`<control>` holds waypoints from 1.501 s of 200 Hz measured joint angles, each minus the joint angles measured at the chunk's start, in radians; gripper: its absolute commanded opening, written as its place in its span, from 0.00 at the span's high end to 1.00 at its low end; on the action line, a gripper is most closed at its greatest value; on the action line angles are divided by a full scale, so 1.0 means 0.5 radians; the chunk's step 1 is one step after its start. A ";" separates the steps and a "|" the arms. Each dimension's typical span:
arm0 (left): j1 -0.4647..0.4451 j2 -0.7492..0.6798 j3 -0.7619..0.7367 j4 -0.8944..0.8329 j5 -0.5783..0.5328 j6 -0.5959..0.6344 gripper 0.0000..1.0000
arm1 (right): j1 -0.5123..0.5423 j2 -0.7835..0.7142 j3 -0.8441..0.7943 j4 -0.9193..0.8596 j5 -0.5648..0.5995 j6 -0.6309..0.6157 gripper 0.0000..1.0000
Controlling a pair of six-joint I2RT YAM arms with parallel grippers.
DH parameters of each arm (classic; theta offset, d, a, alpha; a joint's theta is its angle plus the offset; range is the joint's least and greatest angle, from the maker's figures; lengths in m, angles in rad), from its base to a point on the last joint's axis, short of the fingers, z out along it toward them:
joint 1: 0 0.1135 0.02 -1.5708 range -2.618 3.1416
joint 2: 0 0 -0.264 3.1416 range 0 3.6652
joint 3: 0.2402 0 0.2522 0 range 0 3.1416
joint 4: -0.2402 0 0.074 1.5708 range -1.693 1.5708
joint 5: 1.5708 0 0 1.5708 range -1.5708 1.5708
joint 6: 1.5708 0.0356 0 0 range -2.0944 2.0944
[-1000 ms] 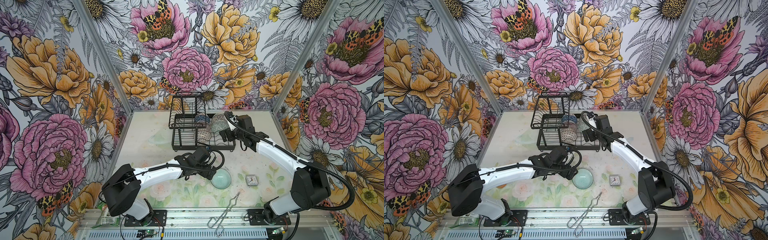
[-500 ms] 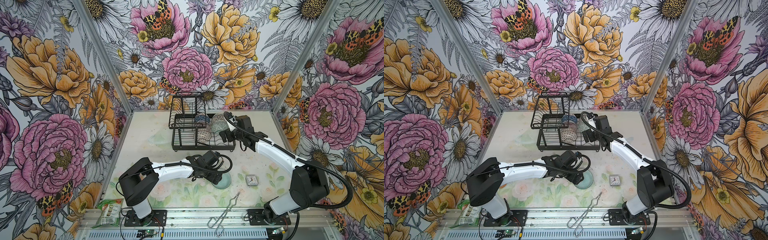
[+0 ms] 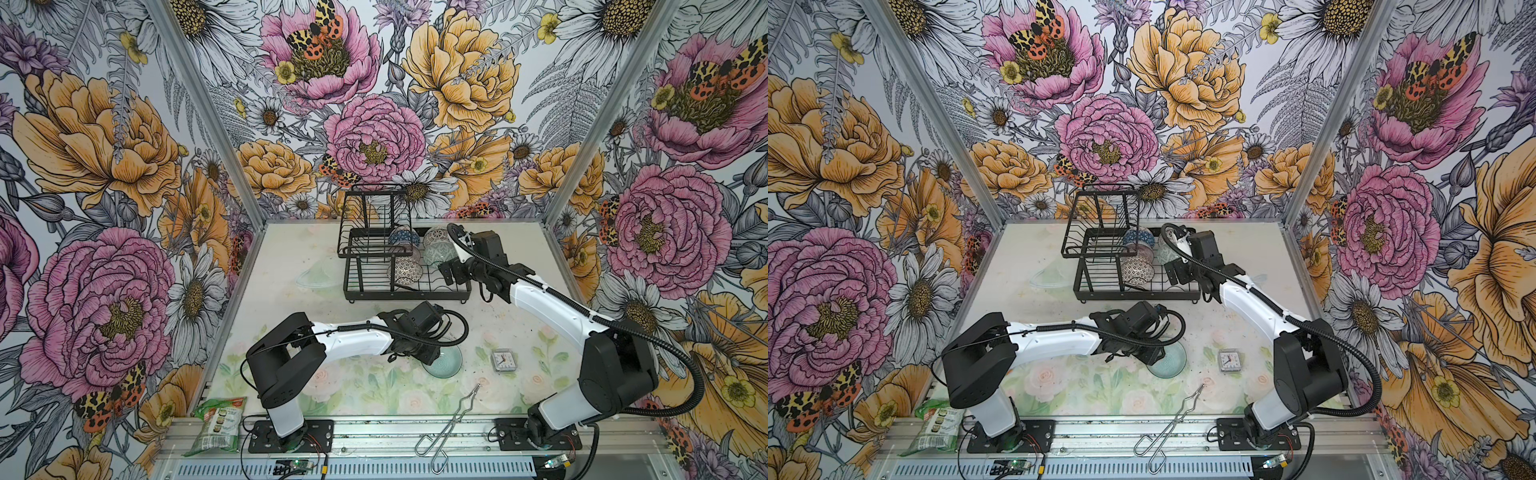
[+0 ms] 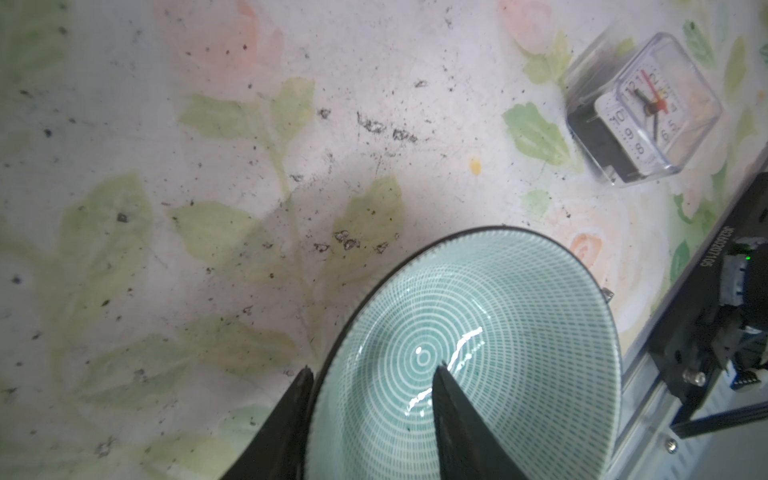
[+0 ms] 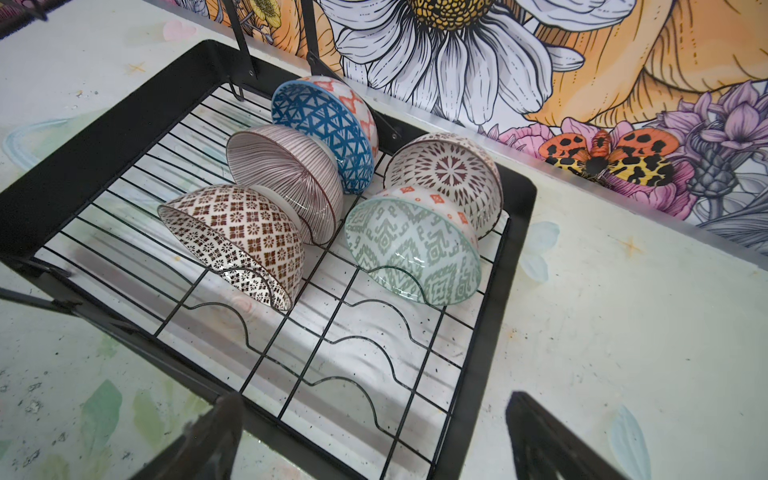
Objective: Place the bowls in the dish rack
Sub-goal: 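Close the left gripper on the mint-green bowl rim, then lift the mint-green bowl toward the rack with the left gripper while the right gripper approaches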
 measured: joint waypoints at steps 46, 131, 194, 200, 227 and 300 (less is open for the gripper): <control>0.000 0.022 0.010 -0.051 -0.014 -0.002 0.71 | -0.003 0.000 0.000 -0.001 0.000 0.001 0.01; 0.000 0.017 0.027 -0.081 -0.053 0.000 0.96 | -0.004 -0.001 -0.001 -0.001 -0.002 -0.001 0.01; 0.007 -0.012 0.027 -0.113 -0.077 -0.001 1.00 | -0.026 -0.063 -0.048 -0.008 -0.038 0.008 0.00; 0.014 -0.031 0.023 -0.128 -0.098 0.000 1.00 | -0.028 -0.082 -0.057 -0.014 -0.039 0.014 0.00; 0.063 -0.192 0.006 -0.153 -0.259 0.001 1.00 | -0.054 -0.234 -0.125 -0.027 -0.081 0.050 0.00; 0.190 -0.581 0.013 0.405 -0.932 0.122 1.00 | -0.069 -0.726 -0.178 -0.045 -0.327 0.175 0.01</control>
